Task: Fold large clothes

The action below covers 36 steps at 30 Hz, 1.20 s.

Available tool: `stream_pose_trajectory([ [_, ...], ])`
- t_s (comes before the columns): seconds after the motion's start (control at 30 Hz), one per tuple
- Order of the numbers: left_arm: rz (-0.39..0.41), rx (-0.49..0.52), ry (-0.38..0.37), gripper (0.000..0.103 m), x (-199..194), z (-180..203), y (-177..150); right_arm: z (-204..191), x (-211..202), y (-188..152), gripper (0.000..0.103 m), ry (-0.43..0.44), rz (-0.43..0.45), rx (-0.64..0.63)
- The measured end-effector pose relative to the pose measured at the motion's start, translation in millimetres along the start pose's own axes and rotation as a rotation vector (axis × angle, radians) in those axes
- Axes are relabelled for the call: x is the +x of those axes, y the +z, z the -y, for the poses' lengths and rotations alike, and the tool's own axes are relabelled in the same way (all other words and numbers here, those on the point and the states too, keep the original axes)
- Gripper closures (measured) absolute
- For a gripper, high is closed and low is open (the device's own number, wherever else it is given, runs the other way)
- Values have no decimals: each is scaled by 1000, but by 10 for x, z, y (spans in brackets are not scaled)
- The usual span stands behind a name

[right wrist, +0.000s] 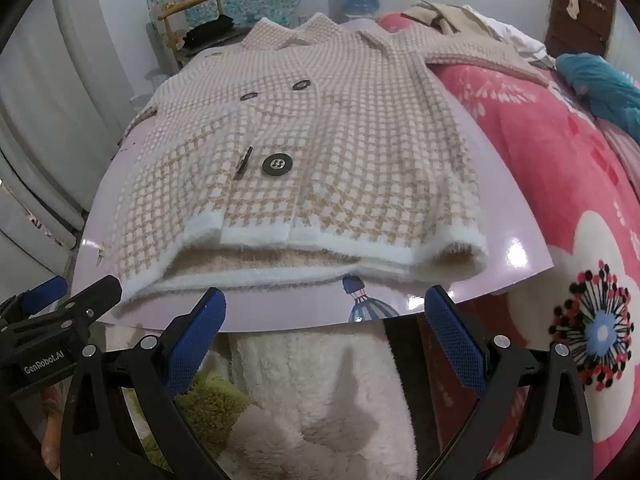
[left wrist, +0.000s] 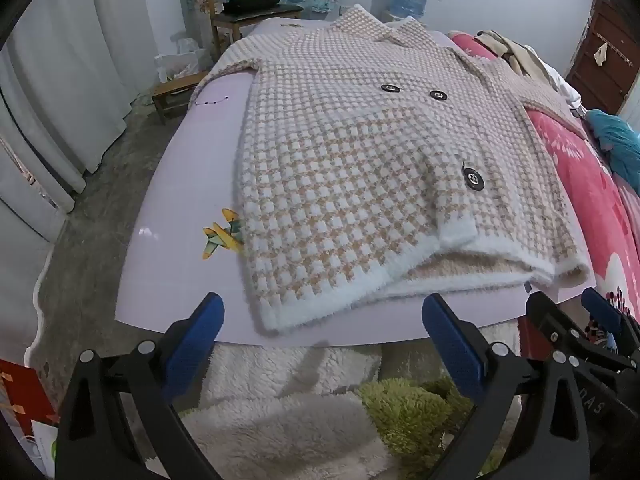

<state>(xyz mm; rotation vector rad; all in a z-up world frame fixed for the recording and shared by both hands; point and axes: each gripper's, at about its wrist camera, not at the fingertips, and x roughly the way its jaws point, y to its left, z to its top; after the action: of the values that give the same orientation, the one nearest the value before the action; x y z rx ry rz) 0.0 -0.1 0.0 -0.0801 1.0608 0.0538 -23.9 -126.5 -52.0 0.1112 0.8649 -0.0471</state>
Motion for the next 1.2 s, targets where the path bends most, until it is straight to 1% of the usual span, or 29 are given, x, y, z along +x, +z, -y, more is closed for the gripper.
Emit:
stream_pose_trajectory([
  [0.5, -6, -2, -2, 5, 13, 6, 1, -23, -34, 5, 8, 2, 6, -5],
  [0.87, -9, -7, 0, 5, -9, 97, -55, -39, -6, 20, 8, -2, -2, -7],
  [1.2, -16, -10, -4, 5, 23, 28, -23, -38, 16, 6, 8, -1, -4, -4],
])
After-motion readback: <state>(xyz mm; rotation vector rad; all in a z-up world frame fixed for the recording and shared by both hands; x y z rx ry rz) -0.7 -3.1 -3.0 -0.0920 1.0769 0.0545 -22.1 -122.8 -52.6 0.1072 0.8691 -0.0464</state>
